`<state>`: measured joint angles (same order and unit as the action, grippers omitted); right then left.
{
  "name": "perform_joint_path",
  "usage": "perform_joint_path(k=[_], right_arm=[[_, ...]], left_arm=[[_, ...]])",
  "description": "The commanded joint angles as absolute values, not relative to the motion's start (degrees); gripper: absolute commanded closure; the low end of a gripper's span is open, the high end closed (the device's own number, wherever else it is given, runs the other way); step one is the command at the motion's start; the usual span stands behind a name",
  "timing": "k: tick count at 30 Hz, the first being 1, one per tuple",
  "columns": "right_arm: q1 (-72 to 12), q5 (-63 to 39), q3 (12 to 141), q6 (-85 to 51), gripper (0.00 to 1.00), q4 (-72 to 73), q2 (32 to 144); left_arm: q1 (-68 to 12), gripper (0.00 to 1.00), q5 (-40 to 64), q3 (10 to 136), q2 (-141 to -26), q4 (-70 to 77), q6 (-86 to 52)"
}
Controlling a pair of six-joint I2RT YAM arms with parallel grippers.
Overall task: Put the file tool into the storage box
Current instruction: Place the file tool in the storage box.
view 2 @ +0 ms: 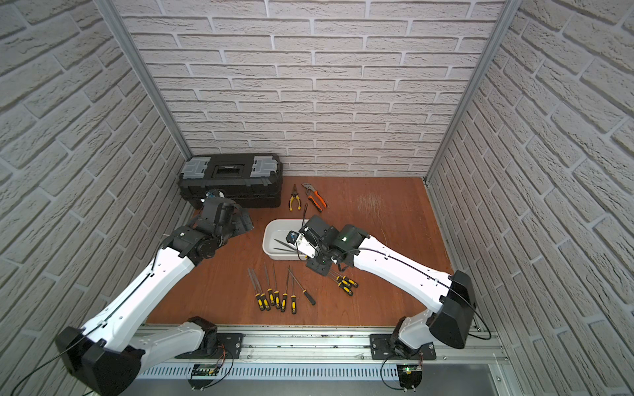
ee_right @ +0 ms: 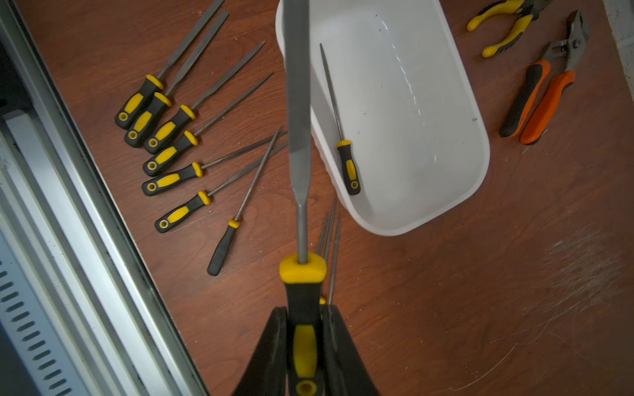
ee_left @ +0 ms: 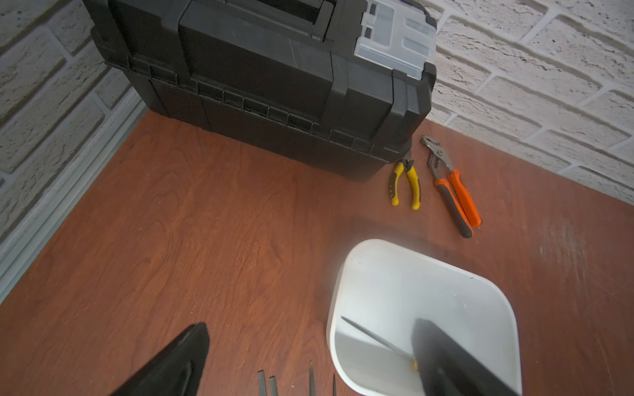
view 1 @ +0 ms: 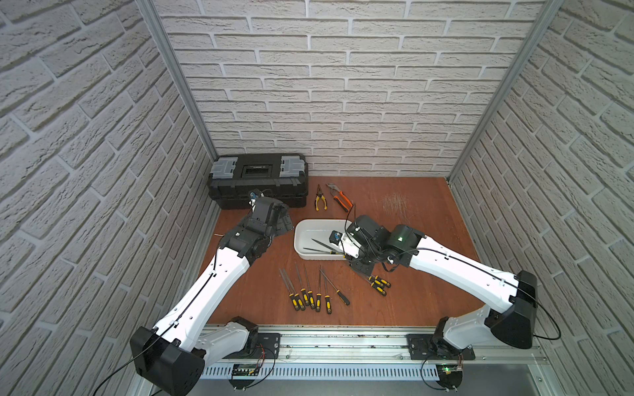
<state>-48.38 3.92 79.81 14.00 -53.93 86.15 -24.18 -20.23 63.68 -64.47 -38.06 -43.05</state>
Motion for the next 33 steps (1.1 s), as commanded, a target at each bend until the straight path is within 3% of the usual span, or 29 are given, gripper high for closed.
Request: perform_joint_path(k=[1,11,21,33], right_arm=[[-45.3,2.4,83.3,22.3,0.95,-53.2,89.4],[-38.2,-1.8,92.4,31.3,0.95,-47.7,104.9],[-37.2,-4.2,99.6,32.1,0.94,-47.7,118.2],[-37.8,-3.9,96.1,31.4,0.91,-46.2,120.0]], left_arm=[[-23.2,0.02,-15.6,64.6,-64.7,-35.8,-41.7],[-23.3,0.02,-11.2,63.9,-65.6,-36.9,-42.8],[-23.2,0.02,-10.2,65.9,-68.8,-38.1,-42.4],[-23.2,0.02,-9.9,67.7,-72.9,-37.5,-41.3]])
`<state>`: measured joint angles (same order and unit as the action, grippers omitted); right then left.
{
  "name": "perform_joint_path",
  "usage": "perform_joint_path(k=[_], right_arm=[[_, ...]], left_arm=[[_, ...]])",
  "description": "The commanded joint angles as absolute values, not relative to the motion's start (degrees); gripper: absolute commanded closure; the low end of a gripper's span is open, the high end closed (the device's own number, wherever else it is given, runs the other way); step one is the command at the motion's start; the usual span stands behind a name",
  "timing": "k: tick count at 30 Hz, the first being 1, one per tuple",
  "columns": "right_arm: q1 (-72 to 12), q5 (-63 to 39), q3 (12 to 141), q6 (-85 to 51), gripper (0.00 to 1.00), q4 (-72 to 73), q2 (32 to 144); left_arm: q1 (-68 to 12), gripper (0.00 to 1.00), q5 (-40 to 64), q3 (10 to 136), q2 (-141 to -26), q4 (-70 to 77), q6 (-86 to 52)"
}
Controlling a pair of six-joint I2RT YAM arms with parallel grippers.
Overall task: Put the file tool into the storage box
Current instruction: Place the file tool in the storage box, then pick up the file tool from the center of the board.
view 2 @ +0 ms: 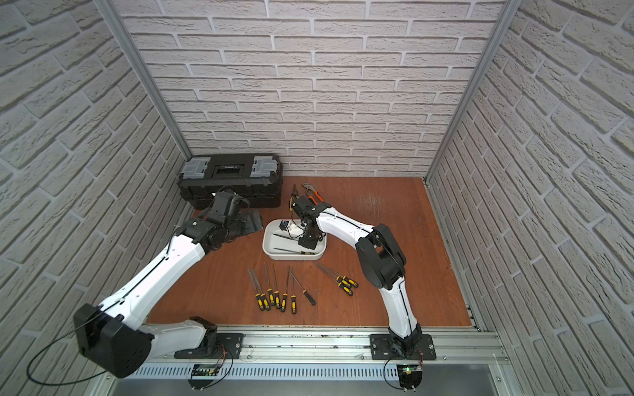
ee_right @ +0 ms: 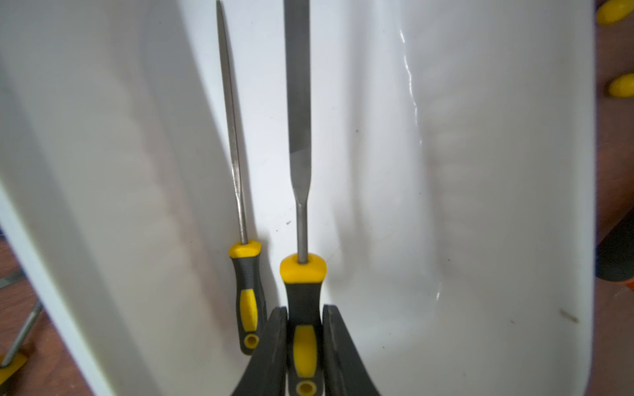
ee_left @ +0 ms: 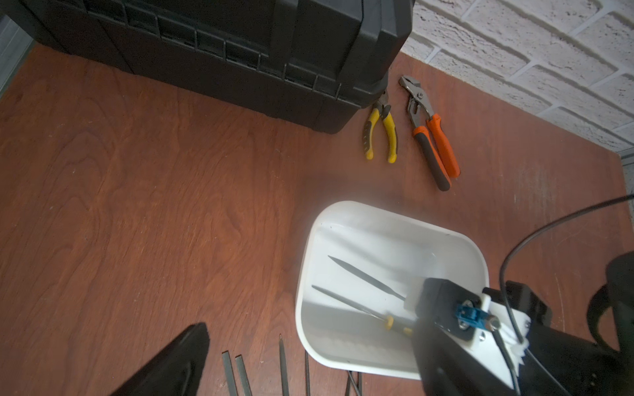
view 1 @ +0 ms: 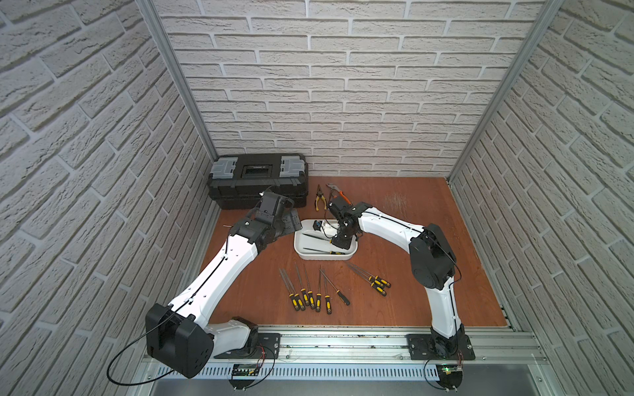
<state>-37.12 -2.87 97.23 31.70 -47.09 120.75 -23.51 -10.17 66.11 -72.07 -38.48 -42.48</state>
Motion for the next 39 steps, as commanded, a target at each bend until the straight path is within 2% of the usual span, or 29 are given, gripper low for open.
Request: perform_joint_path(k=[1,5,8,12,16,21,27,30,39], right_arm=[[-37.9,-3.9,95.9,31.4,0.91,-46.1,120.0],[-38.4,-3.5,95.0,31.2,0.88,-45.8,119.9],[-38.6,-3.5,94.5,30.5,0.81,-46.0,120.1],[-38.8,-2.7,94.2,28.6,0.63,-46.1,119.9],[-38.8,-1.1,95.4,26.5,0.52,-46.2,118.9],[-38.1,-0.4,98.5,20.0,0.51,-46.8,115.5],[-37.4,0.4,95.4,9.2,0.50,-44.6,106.0],[-37.2,2.4,92.0,3.1,0.50,-44.9,100.9],[-37.4,-1.4,73.8,-16.2,0.50,-43.9,83.2]], left_arm=[[-23.2,0.02,-9.9,67.8,-73.2,-37.4,-41.2],[-23.2,0.02,-9.9,68.0,-73.9,-37.1,-40.6],[-23.1,0.02,-9.8,67.9,-74.2,-37.1,-40.5],[-23.1,0.02,-9.6,67.2,-74.1,-37.4,-40.7],[-22.9,0.02,-8.1,66.4,-72.7,-37.9,-40.2],[-23.5,0.02,-3.1,65.5,-69.9,-40.3,-36.8],[-28.2,0.02,0.9,62.7,-66.1,-43.2,-36.7],[-31.9,0.02,3.1,60.7,-65.2,-43.3,-38.0],[-41.5,0.02,2.2,52.7,-64.8,-43.3,-43.8]])
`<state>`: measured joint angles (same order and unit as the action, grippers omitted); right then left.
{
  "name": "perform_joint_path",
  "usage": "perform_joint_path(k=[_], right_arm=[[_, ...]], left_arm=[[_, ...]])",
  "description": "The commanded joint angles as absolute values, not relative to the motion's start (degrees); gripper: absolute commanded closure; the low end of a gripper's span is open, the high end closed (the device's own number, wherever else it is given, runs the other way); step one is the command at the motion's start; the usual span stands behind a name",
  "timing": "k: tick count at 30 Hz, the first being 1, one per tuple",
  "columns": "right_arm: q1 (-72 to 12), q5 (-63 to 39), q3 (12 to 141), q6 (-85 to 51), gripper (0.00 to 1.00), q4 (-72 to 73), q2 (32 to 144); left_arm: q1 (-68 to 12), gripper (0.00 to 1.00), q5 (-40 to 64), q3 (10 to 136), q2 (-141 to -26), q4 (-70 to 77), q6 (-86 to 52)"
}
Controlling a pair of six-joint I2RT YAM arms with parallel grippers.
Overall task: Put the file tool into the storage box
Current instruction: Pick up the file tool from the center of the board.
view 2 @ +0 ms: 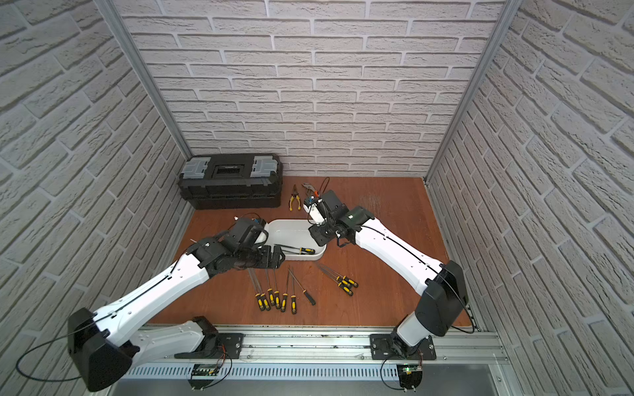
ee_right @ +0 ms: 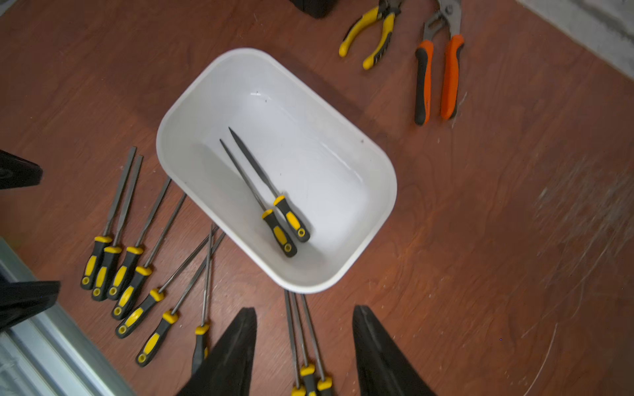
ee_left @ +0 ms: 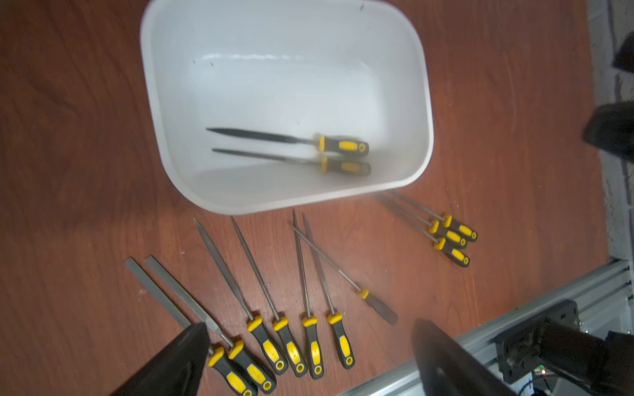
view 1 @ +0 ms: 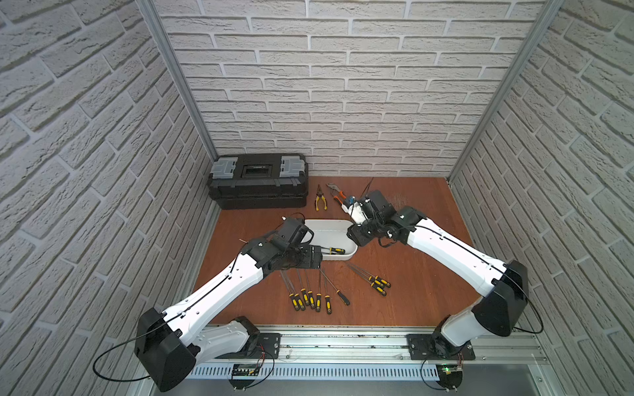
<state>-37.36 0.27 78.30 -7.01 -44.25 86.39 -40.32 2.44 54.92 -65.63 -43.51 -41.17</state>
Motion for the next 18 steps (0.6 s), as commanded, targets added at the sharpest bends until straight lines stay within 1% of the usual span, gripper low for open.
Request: perform_joint_path(k=[1,7,11,18], right_arm=[[-37.4,-1.8,71.4,-18.2,0.50,-44.1,81.5],[-37.6,-2.3,57.3,-23.5,0.51,-44.6,74.1],[-37.6,-1.5,51.3,-25.0,0.52,-44.7,74.2],[-38.9,-2.2,44.6,-27.8,0.53,-42.3,74.5]], left_arm=[[-42.1,0.02,2.3,51.7,-64.8,-42.1,-44.5],[-45.4,0.02,2.5,50.1,-68.1,-39.9,-45.4],[-47.1,0.02,3.1,49.9,-70.7,-37.5,-45.5],[-47.9,0.02,5.4,49.7,-74.3,-35.4,-46.3]])
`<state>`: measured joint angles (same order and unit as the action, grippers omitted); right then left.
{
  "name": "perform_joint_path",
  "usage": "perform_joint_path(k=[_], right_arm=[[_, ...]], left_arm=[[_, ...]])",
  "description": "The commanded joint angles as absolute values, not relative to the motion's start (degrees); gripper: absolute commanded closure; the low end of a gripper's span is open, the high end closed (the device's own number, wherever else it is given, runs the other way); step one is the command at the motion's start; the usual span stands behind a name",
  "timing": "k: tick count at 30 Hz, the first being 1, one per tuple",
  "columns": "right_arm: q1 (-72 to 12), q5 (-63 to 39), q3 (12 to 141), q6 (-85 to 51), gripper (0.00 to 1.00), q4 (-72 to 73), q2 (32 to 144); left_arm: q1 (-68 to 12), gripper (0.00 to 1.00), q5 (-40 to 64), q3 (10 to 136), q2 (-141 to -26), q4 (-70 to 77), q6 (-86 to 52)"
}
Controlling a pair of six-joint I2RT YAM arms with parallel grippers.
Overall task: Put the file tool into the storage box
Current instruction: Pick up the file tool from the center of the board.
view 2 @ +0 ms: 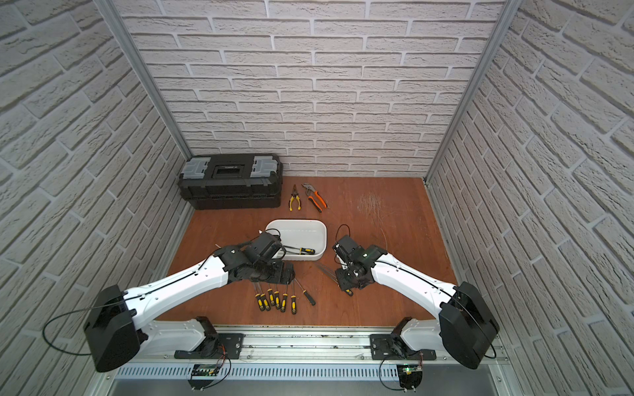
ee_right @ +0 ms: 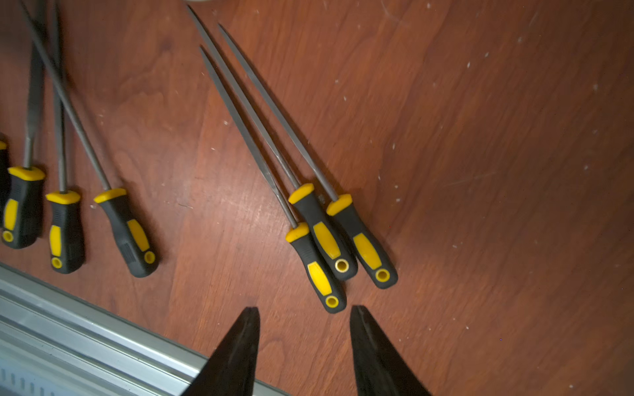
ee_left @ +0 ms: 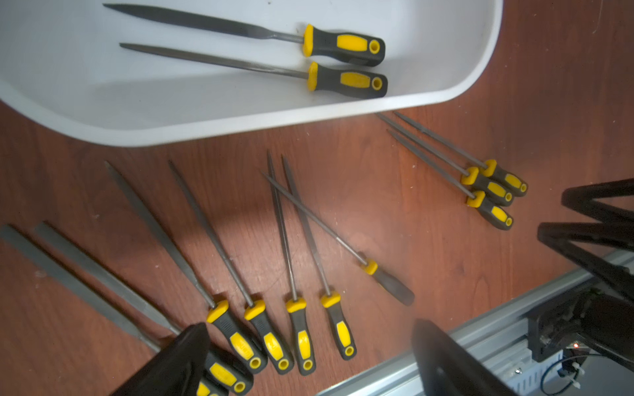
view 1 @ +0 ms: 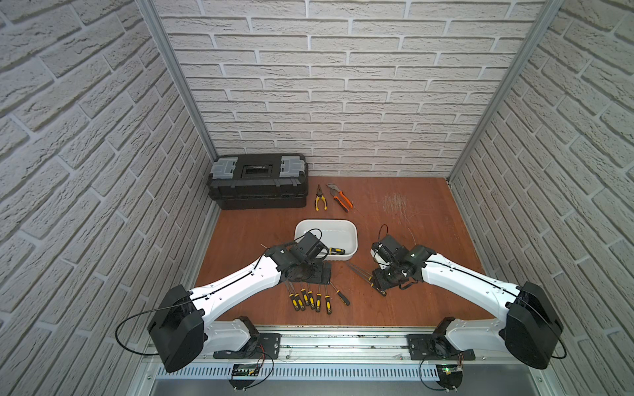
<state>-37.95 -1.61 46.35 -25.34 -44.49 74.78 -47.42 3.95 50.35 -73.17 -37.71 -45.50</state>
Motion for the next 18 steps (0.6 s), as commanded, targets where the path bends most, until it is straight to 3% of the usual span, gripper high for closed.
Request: perform_joint_path(k=[1,18], right_arm=[[-39.1,-2.2,43.9,-28.0,0.53,-42.0,74.4],[-42.9,3.3,42.1,-28.0,0.52,-40.0,79.1]], left_arm=[[-48.3,0.02,5.7,49.6,-74.8,-35.0,-46.4],[-52.5,0.02,4.6,51.3,-80.5,-33.9,-46.8]])
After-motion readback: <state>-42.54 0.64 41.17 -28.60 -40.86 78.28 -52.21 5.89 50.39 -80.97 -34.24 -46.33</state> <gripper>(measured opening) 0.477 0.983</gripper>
